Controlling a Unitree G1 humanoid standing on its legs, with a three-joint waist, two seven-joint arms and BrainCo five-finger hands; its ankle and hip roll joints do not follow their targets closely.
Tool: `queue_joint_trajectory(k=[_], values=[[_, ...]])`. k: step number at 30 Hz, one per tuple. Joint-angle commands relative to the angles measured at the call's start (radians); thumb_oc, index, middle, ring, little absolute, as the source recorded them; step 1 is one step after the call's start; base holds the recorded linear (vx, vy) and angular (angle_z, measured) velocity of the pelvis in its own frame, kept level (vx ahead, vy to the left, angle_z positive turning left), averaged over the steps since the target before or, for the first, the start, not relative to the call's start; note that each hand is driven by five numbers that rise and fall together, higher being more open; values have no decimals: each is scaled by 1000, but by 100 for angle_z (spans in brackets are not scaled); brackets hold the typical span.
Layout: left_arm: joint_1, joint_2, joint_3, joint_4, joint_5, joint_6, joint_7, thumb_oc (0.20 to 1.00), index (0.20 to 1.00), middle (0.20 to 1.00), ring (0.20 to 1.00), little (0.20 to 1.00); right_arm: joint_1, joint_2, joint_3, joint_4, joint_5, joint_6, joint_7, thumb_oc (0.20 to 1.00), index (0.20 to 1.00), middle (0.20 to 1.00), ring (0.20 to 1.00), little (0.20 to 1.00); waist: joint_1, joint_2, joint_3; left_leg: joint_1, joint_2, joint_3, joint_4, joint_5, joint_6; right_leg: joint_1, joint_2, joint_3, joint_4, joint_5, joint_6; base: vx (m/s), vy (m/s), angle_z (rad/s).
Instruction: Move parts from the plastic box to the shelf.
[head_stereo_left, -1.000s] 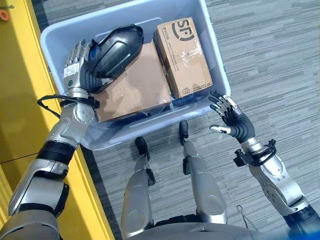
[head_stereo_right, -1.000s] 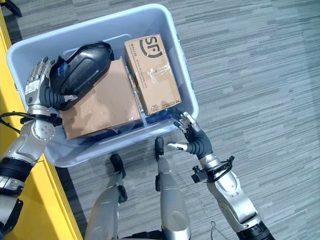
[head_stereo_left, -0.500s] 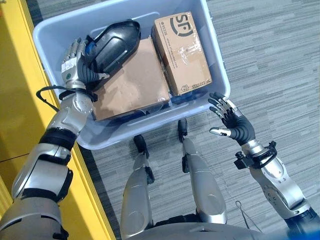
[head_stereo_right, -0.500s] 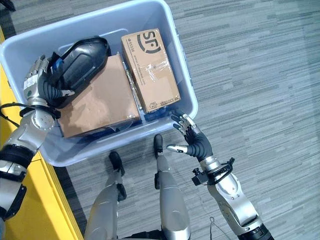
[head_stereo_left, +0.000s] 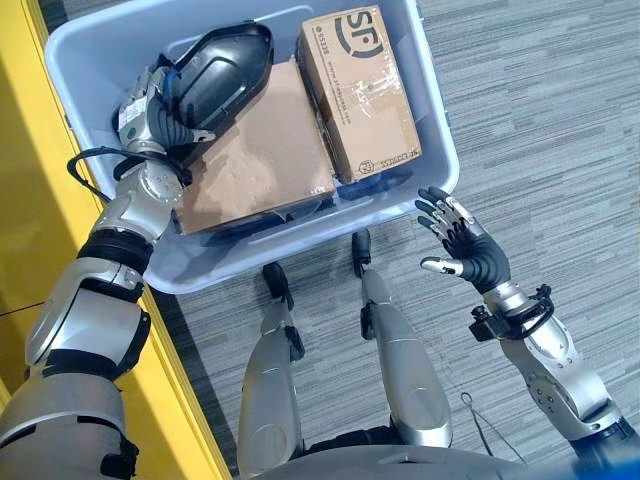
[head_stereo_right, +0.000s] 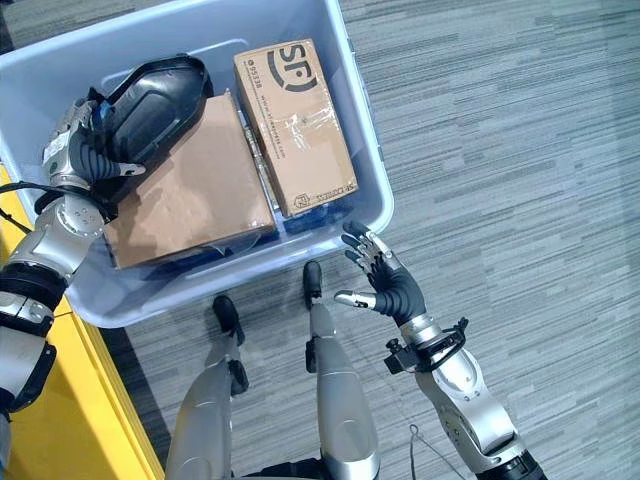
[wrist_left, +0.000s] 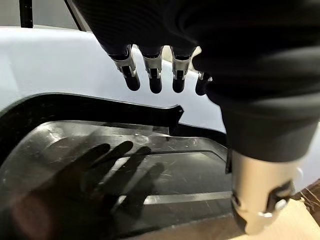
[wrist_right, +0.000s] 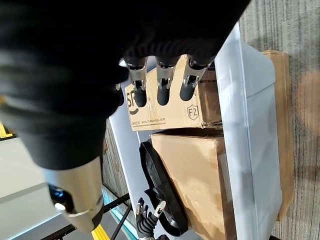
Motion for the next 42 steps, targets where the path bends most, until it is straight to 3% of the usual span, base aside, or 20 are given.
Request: queue_joint_trajectory(k=[1,10,11,16,21,22,24,26,27,28,33,34,37,42], values=[[-55,65,23,39,-35,-29,-4,1000,1000,1000,1000,1000,74,-21,-66,-80,35,-52,19,1000,1000,1000,1000,1000,-3,-5,-43,-60,41,-33,108,6,-31,20,-70,24,156,-98,111,0,0,0],[-95,59,25,112,-142,-42,-38,1000,1000,1000,1000,1000,84,-20,-66,-78,48,-43,28,1000,1000,1000,1000,1000,-2,-4,-43,-76,36,-36,117,3,-30,7,-72,22,161,-95,111,7,2,2],[-99,58,21,116,-146,-41,-41,1000,1000,1000,1000,1000,86,-18,-62,-75,47,-42,28,1000,1000,1000,1000,1000,0,0,-46,-65,39,-44,118,-22,-36,18,-68,23,162,-114,116,74,12,1],[-110,46,15,110,-193,-49,-69,1000,1000,1000,1000,1000,90,-18,-60,-74,51,-36,33,1000,1000,1000,1000,1000,-1,-1,-43,-79,33,-40,117,2,-28,5,-73,23,162,-97,111,-24,1,0],[-89,46,12,40,-208,-62,-96,1000,1000,1000,1000,1000,100,-13,-68,-77,48,-31,35,1000,1000,1000,1000,1000,1,3,-42,-83,29,-43,120,2,-26,4,-74,25,165,-99,110,17,3,2],[-77,49,7,12,-196,-62,-106,1000,1000,1000,1000,1000,105,-14,-71,-76,46,-29,37,1000,1000,1000,1000,1000,4,9,-46,-73,32,-50,121,-24,-33,15,-70,26,166,-119,115,82,5,4],[-51,53,8,-34,-188,-64,-117,1000,1000,1000,1000,1000,110,-13,-77,-76,47,-29,38,1000,1000,1000,1000,1000,6,11,-45,-73,30,-50,121,-25,-33,14,-70,25,168,-121,114,41,4,2],[-26,66,6,-97,-163,-67,-125,1000,1000,1000,1000,1000,114,-11,-83,-73,45,-28,39,1000,1000,1000,1000,1000,7,11,-43,-75,28,-52,120,-25,-33,14,-70,23,169,-122,115,-37,-5,0],[-26,67,8,-98,-162,-67,-125,1000,1000,1000,1000,1000,113,-11,-84,-74,45,-28,39,1000,1000,1000,1000,1000,5,7,-40,-88,25,-45,120,0,-26,1,-74,23,169,-103,110,0,0,0],[-12,71,12,-117,-160,-68,-126,1000,1000,1000,1000,1000,114,-11,-86,-72,45,-25,41,1000,1000,1000,1000,1000,8,11,-42,-76,29,-53,121,-25,-32,14,-71,23,169,-122,115,0,0,0],[85,105,60,-274,-128,-79,-143,1000,1000,1000,1000,1000,124,-9,-104,-72,41,-23,46,1000,1000,1000,1000,1000,15,10,-35,-86,22,-49,118,-2,-23,2,-74,21,170,-104,108,-13,0,-1],[101,111,66,-294,-123,-80,-145,1000,1000,1000,1000,1000,125,-9,-106,-70,40,-23,46,1000,1000,1000,1000,1000,18,15,-39,-73,25,-55,116,-27,-30,13,-70,21,170,-124,112,85,10,0],[161,136,106,-370,-118,-90,-157,1000,1000,1000,1000,1000,134,-12,-118,-74,34,-20,51,1000,1000,1000,1000,1000,19,14,-35,-86,21,-50,119,-4,-22,1,-73,21,174,-108,107,-51,-2,0],[217,149,132,-412,-101,-90,-175,1000,1000,1000,1000,1000,139,-16,-129,-72,30,-15,56,1000,1000,1000,1000,1000,22,20,-37,-74,23,-58,120,-32,-27,11,-70,21,178,-130,111,33,6,1]])
